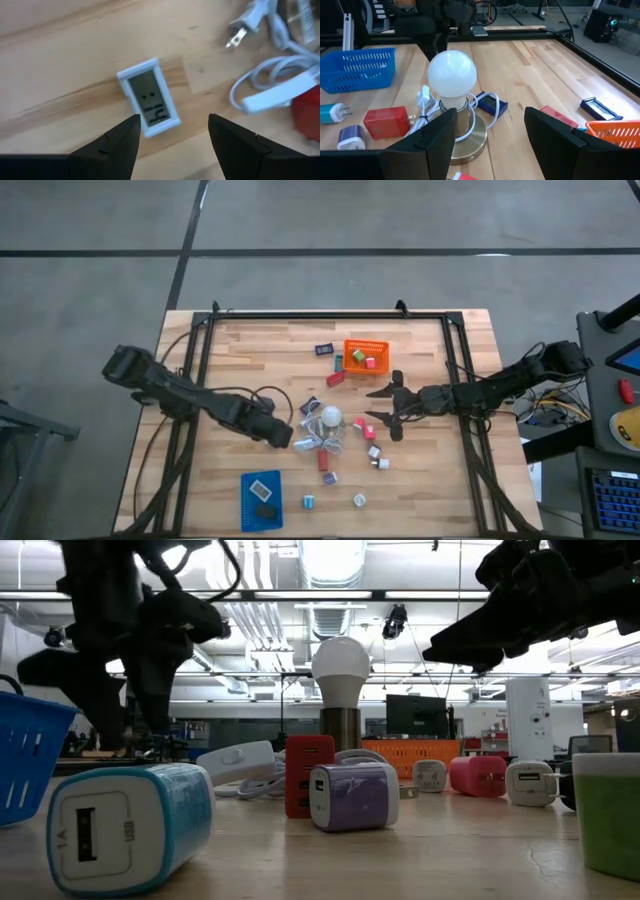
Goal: Pick & Place Office items
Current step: Put the white timer into the blue bin
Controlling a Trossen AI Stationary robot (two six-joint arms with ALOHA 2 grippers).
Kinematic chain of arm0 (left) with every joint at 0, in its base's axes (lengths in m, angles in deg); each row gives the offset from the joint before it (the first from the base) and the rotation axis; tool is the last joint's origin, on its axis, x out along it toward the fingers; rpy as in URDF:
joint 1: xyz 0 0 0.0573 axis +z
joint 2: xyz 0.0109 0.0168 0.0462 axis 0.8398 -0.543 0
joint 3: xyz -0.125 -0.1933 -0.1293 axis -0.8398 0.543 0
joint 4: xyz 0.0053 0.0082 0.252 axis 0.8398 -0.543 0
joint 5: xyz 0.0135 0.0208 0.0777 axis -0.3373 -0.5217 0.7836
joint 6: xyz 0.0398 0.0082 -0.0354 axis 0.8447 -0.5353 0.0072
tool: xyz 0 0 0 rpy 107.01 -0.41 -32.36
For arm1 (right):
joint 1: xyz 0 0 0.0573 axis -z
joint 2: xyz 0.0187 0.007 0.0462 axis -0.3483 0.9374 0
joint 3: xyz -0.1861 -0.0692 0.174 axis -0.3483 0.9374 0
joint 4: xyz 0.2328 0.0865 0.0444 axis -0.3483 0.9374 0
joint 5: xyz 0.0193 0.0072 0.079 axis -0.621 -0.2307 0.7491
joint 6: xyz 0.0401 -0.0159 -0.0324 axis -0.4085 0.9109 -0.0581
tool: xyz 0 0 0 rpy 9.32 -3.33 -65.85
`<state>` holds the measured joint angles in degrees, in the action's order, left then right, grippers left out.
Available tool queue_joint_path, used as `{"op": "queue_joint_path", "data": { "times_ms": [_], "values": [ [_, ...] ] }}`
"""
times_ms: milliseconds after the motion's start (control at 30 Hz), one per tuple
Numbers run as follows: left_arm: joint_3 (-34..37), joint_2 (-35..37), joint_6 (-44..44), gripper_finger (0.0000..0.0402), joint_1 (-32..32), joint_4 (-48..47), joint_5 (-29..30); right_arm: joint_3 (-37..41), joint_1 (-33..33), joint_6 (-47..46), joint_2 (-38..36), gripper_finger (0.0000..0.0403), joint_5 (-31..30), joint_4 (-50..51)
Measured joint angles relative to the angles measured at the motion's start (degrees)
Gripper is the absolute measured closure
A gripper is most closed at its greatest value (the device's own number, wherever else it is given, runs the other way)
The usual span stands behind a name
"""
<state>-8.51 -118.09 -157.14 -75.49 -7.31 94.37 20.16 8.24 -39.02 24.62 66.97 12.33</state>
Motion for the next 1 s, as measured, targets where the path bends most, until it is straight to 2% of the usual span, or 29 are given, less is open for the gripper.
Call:
{"op": "queue_joint_path", "data": {
  "times_ms": [133, 267, 600, 833, 1000],
  "values": [
    [-4.6, -3.4, 0.9, 0.0165, 0.3, -6.6, 0.3, 0.0, -0.1, 0.7, 0.0, 0.0175, 0.3, 0.1],
    [-6.0, -6.2, 2.2, 0.0165, 1.2, -5.9, 0.3, 0.0, -0.4, 1.5, 0.0, 0.0175, 0.4, 0.1],
    [-7.3, -7.6, 14.6, 0.0165, 1.9, -3.1, 0.3, 0.0, -0.4, 1.8, 0.0, 0.0175, 0.5, 0.9],
    [-7.1, -7.6, 10.2, 0.0165, 1.9, -3.0, 1.4, 0.0, -0.4, 2.0, 0.0, 0.0175, 0.5, 0.9],
    [-5.7, -7.8, 7.2, 0.0165, 1.9, -2.8, -1.4, 0.0, -1.1, 2.0, 0.0, 0.0175, 0.4, 0.9]
  ]
}}
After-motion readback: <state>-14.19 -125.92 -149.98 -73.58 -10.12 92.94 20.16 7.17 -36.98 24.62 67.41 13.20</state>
